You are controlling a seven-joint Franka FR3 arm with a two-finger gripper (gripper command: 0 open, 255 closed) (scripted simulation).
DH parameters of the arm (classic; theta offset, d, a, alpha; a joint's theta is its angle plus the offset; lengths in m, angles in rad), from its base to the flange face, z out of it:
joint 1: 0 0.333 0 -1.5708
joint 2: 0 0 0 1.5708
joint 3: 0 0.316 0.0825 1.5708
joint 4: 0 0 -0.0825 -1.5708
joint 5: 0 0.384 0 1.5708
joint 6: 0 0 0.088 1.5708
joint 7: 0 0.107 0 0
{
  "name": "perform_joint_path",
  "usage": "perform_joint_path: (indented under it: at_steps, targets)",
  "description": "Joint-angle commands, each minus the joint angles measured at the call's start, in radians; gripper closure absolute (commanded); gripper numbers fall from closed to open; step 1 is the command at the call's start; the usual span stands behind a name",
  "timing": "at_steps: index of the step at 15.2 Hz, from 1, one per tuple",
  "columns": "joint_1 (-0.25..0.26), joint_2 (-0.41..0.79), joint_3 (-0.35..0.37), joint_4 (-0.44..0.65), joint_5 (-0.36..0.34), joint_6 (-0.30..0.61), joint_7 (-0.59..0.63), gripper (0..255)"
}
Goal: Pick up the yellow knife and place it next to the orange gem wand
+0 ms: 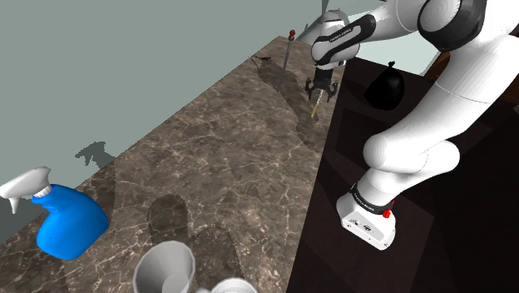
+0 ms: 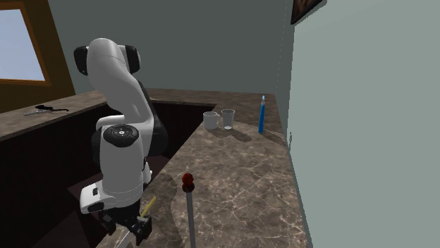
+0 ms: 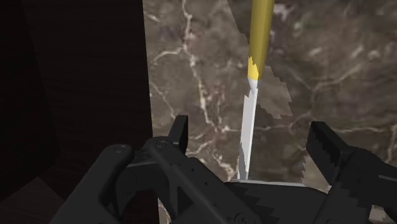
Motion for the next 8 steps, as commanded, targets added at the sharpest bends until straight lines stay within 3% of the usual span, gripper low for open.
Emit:
perform_joint_path:
  at_steps: [1, 6, 8]
  targets:
    - [0.000, 0.000, 0.000, 0.000, 0.000, 0.000, 0.000, 0]
    - [0.008, -0.050, 0.009, 0.075, 0.028, -0.123, -0.018, 0]
    - [0.008, -0.050, 0.009, 0.075, 0.028, -0.123, -0.018, 0]
